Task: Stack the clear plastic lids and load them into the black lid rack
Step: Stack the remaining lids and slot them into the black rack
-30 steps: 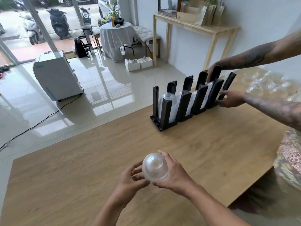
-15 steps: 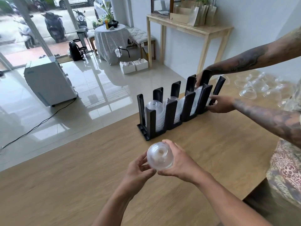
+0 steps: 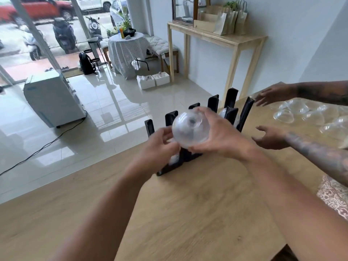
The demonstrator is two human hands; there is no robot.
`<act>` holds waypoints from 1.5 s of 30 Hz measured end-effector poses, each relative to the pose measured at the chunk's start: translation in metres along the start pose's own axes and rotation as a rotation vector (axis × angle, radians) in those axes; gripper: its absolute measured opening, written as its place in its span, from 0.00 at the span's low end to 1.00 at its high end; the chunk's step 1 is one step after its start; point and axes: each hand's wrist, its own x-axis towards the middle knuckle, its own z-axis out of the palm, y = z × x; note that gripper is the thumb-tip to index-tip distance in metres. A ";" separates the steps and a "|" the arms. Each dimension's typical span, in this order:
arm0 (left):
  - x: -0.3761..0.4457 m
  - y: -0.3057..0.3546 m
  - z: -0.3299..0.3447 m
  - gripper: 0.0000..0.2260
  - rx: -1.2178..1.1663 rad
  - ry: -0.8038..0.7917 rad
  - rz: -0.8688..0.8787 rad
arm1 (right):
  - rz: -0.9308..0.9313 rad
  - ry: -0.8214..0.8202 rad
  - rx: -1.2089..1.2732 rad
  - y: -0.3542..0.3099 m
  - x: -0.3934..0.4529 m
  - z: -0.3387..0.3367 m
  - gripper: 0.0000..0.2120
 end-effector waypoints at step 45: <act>0.150 0.008 0.033 0.15 0.161 0.196 -0.474 | -0.016 -0.162 -0.400 0.087 0.119 -0.002 0.53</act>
